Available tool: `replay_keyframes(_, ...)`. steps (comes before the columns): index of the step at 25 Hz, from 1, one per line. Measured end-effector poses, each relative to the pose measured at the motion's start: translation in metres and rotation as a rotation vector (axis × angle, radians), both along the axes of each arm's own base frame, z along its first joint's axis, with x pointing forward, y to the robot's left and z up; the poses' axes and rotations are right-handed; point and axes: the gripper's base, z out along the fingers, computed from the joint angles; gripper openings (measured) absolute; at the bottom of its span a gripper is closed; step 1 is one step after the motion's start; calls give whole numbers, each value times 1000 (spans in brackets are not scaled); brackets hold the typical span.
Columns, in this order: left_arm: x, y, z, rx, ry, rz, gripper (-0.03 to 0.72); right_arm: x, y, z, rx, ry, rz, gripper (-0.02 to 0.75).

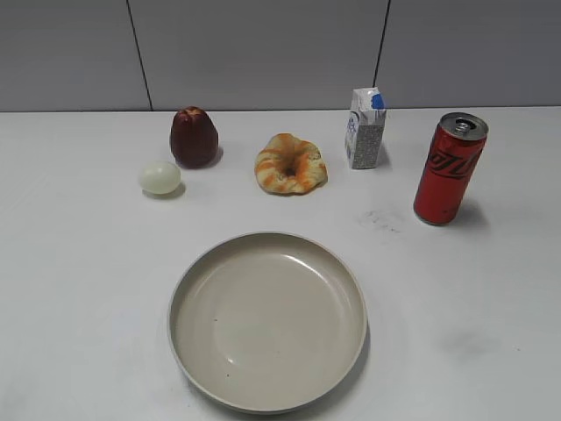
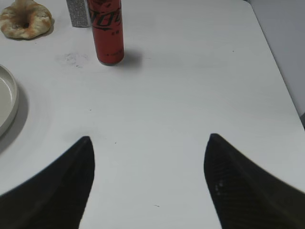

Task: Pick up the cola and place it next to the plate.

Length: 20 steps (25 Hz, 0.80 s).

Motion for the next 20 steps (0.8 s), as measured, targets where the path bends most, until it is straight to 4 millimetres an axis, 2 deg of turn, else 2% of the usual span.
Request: replay_keyframes(20,0,0,0,0,0,0,231,0,1,0,12,0,1,543)
